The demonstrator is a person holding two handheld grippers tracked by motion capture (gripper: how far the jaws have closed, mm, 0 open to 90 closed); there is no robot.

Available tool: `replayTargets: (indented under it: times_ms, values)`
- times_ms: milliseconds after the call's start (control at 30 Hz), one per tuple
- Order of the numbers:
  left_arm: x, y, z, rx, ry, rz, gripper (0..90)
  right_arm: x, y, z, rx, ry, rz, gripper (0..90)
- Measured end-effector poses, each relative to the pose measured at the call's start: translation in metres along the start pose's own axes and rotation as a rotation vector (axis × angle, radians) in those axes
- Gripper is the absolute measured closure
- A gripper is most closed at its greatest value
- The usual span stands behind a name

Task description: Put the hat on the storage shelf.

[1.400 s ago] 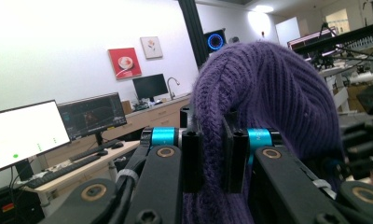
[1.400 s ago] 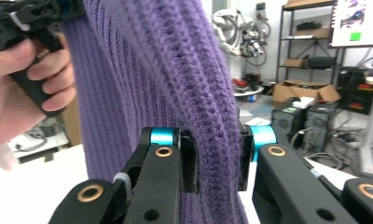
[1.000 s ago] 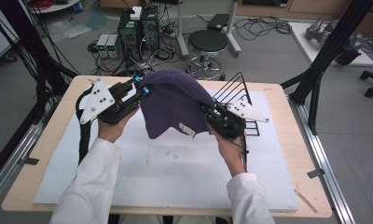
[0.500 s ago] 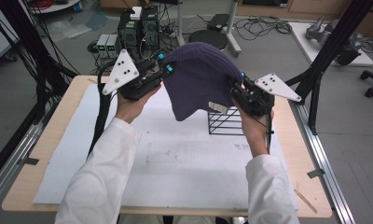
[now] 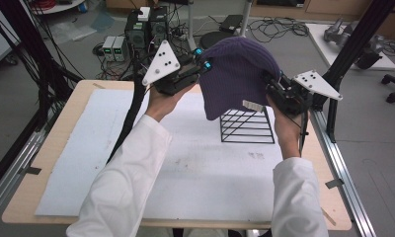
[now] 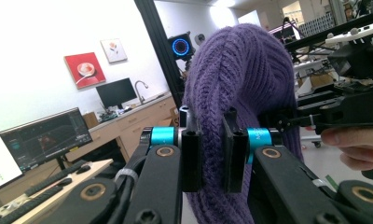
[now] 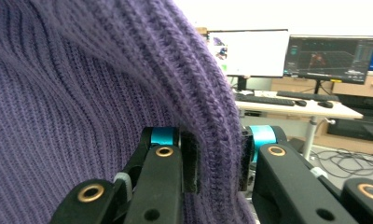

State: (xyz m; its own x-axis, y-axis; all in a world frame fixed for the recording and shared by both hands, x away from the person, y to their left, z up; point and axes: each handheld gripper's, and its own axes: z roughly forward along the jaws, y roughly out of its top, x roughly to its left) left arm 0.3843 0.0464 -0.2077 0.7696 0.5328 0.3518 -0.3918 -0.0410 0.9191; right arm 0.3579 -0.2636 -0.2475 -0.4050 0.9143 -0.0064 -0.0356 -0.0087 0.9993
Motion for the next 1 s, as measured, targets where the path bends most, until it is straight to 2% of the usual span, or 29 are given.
replayTargets:
  times_ms: [133,167,200,267,700,833,1000]
  values:
    - [-0.003,-0.001,0.012,-0.005,-0.014,0.005,81.1,-0.009,0.0,-0.003,-0.005,-0.033,-0.008,79.5]
    - [-0.005,-0.002,0.015,-0.005,-0.013,0.007,81.0,-0.014,0.0,-0.004,-0.008,-0.057,-0.017,79.5]
    - [-0.005,-0.003,0.018,-0.004,-0.016,0.005,81.0,-0.014,0.0,-0.004,-0.008,-0.057,-0.017,79.5]
    - [-0.007,-0.006,0.024,-0.003,-0.024,0.001,80.9,-0.016,0.0,-0.006,-0.007,-0.087,-0.021,79.3]
    - [-0.006,-0.018,0.049,-0.011,-0.018,-0.011,80.8,-0.017,-0.004,0.001,-0.01,-0.281,-0.063,79.4]
    - [-0.009,-0.023,0.055,-0.01,-0.024,-0.008,80.7,-0.02,-0.006,0.003,-0.003,-0.319,-0.071,79.4]
    - [-0.011,-0.029,0.06,0.012,-0.024,0.002,80.6,-0.023,-0.016,0.003,0.001,-0.331,-0.071,79.4]
